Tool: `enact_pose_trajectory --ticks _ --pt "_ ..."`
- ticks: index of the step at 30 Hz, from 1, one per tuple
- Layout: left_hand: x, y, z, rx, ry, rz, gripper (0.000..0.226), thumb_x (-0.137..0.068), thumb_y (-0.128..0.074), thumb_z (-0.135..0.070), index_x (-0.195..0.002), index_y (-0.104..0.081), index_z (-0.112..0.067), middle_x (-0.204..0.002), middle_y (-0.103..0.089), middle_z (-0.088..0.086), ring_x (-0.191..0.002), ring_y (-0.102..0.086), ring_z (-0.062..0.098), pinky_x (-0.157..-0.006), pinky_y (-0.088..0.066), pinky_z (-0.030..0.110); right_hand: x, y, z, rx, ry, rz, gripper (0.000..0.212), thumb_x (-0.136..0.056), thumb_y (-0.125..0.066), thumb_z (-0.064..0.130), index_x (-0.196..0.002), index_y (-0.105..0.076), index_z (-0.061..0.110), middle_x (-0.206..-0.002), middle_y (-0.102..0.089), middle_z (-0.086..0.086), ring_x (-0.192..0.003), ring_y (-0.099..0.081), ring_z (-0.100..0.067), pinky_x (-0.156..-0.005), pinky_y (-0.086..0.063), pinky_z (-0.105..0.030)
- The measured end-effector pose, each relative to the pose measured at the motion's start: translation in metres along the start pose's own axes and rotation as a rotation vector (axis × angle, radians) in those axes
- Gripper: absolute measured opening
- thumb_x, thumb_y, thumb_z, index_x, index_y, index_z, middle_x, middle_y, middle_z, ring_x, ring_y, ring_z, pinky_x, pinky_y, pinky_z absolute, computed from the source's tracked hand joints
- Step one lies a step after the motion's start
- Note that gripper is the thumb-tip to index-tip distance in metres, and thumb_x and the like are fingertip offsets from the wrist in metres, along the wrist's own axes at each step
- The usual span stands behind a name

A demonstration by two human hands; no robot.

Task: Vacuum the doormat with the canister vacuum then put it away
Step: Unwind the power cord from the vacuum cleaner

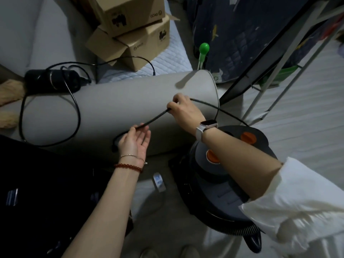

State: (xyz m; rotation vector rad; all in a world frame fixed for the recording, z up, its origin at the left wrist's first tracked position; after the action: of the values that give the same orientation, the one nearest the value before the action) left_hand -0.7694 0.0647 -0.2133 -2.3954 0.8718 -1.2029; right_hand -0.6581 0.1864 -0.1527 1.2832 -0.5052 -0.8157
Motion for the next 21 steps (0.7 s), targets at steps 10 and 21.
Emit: enact_pose_trajectory --ticks 10,21 --pt "-0.010 -0.016 0.070 -0.084 0.163 0.081 0.020 -0.098 -0.040 -0.009 -0.083 -0.053 -0.008 -0.088 -0.061 0.010 -0.084 -0.061 0.018 -0.072 -0.051 0.028 0.036 -0.042 -0.083 -0.119 -0.465 0.078 0.022 -0.096 -0.042 0.021 -0.105 -0.047 0.002 -0.113 -0.038 -0.018 -0.082 -0.053 -0.038 -0.064 -0.036 -0.036" --pt "-0.003 -0.104 0.108 -0.177 0.280 0.275 0.016 -0.097 -0.043 -0.014 -0.088 -0.056 -0.011 -0.091 -0.062 0.003 -0.082 -0.061 0.012 -0.068 -0.052 0.023 0.026 0.004 -0.170 -0.076 -0.665 -0.058 0.029 -0.092 -0.037 0.004 -0.119 -0.045 0.002 -0.122 -0.039 -0.025 -0.099 -0.052 -0.040 -0.074 -0.040 -0.037"
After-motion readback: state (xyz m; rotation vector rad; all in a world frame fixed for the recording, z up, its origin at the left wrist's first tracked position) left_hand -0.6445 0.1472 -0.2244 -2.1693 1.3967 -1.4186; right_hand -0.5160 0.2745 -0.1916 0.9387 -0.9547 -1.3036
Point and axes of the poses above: each hand's wrist, its own x-axis away from the middle knuckle, its own y-axis out of the back of the hand, z = x × y, the point moved 9 cm from there along -x, towards the middle knuckle
